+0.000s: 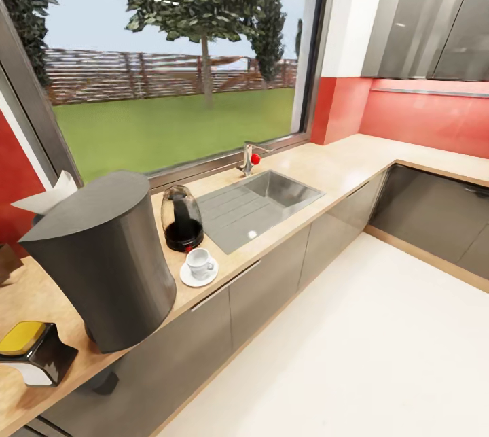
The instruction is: Set up a coffee station on the kitchen countertop: keep the coffee maker on the countertop, move the bottle of coffee from the kitchen shelf to the counter next to the coffee maker, place a paper coffee filter on top of the coffee maker, put the saucer next to the coffee maker with the coffee cup on the saucer, and place the electric kettle next to the coffee maker.
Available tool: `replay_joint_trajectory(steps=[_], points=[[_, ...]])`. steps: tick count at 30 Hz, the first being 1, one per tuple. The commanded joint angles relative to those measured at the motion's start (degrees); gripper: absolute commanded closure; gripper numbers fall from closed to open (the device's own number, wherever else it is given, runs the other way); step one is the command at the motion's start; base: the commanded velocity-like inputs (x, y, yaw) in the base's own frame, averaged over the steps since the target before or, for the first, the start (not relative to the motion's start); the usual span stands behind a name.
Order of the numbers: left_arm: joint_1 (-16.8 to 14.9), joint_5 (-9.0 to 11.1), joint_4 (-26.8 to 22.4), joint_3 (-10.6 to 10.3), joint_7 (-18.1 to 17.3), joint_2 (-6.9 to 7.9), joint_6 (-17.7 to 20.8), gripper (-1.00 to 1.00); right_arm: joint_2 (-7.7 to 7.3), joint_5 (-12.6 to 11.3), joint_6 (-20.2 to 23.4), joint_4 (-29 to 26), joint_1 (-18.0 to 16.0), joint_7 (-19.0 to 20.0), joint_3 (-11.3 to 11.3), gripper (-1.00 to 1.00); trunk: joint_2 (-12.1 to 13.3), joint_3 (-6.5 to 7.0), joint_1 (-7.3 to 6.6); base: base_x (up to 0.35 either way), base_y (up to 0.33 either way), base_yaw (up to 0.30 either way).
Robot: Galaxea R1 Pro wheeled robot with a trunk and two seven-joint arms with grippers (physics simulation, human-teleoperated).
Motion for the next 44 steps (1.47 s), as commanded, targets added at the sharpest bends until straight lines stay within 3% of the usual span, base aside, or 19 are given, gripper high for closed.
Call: replay_joint_trajectory(steps=[1,6,13,21,26,29,34,44], points=[[0.0,0.6,-0.1,-0.47,0.14,0.0,0.25,-1.0,0.0,-0.57,2.1,-0.16,0.01,-0.26,0.48,-1.0,-0.09,-0.09,0.03,0.0,0.0,0.0],[0.0,0.57,-0.22,-0.39,0.11,0.0,0.23,-1.0,0.04,-0.75,5.02,-0.34,0.04,-0.24,0.41,-1.0,-0.09,-0.09,0.03,0.0,0.0,0.0],[-0.03,0.14,-0.56,-0.72,0.06,0.0,-0.06,-1.0,0.01,-0.64,4.7,-0.43,0.04,-0.26,0.4,-1.0,-0.09,-0.09,0.03,0.0,0.0,0.0],[-0.03,0.67,-0.56,-0.18,-0.01,-0.04,-12.69,-1.0,-0.11,-0.55,-0.43,-0.45,0.04,-0.24,0.66,-1.0,-0.09,-0.09,0.03,0.0,0.0,0.0],[-0.06,0.81,-0.7,-0.39,-0.14,-0.08,-13.87,-1.0,-0.34,-0.52,-8.59,-0.45,0.04,-0.24,0.77,-1.0,-0.09,-0.09,0.03,0.0,0.0,0.0],[-0.08,0.76,-0.77,-0.47,-0.26,-0.09,-15.14,-1.0,-0.34,-0.54,-11.0,-0.45,0.04,-0.25,0.75,-1.0,-0.09,-0.09,0.03,0.0,0.0,0.0],[-0.08,0.79,-0.73,-0.42,-0.29,-0.07,-20.08,-1.0,-0.36,-0.54,-13.0,-0.61,0.04,-0.24,0.53,-1.0,-0.09,-0.09,0.03,0.0,0.0,0.0],[-0.08,0.91,-0.72,-0.08,-0.61,-0.61,-20.93,-1.0,-0.36,-0.54,-13.64,-0.62,0.04,-0.24,0.58,-1.0,-0.09,-0.09,0.03,0.0,0.0,0.0]])
